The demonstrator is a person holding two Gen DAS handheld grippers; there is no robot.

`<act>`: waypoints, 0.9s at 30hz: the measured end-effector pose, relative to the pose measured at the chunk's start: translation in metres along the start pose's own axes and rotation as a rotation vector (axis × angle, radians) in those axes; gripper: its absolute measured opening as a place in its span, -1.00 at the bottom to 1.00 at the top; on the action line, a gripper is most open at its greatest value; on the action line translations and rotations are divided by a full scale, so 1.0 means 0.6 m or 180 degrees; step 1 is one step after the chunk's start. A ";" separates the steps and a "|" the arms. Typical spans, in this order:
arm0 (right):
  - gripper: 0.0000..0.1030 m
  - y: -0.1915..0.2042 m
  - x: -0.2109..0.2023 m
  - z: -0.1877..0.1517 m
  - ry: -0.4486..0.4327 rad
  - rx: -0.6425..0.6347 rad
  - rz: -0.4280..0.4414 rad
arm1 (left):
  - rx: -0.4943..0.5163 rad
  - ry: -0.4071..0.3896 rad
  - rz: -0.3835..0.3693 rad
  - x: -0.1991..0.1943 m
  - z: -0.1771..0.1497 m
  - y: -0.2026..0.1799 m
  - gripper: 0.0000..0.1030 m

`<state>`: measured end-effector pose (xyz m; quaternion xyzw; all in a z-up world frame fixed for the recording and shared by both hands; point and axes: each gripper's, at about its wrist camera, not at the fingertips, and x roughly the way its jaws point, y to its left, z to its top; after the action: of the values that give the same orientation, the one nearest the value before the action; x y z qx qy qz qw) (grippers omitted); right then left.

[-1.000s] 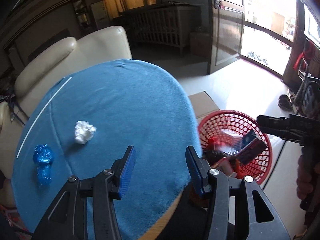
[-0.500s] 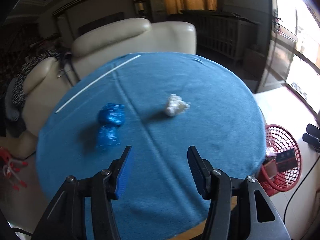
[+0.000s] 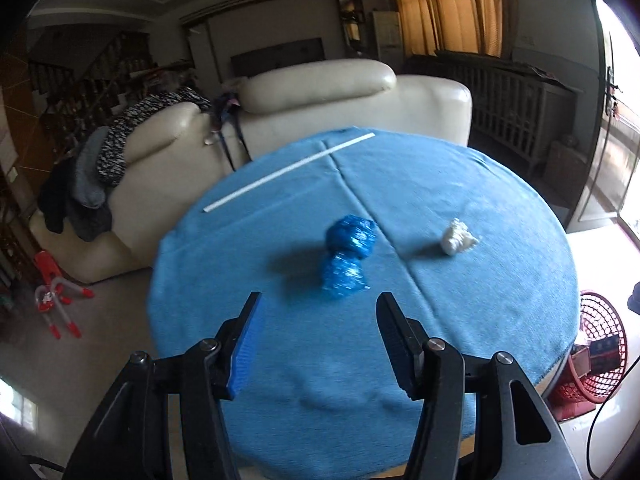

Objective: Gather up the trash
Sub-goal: 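Move both tools back over the table toward the blue bag and white tissue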

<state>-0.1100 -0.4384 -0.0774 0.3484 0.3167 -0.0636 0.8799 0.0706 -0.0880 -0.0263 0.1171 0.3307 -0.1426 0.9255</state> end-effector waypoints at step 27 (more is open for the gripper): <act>0.17 0.179 0.088 -0.024 0.0286 -0.0942 0.0021 | -0.0421 0.0071 0.0527 -0.009 -0.026 0.146 0.37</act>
<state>-0.0400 -0.3430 -0.0553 0.2185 0.3605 0.0023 0.9068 0.0877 -0.0003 -0.0240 0.0843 0.3388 -0.0422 0.9361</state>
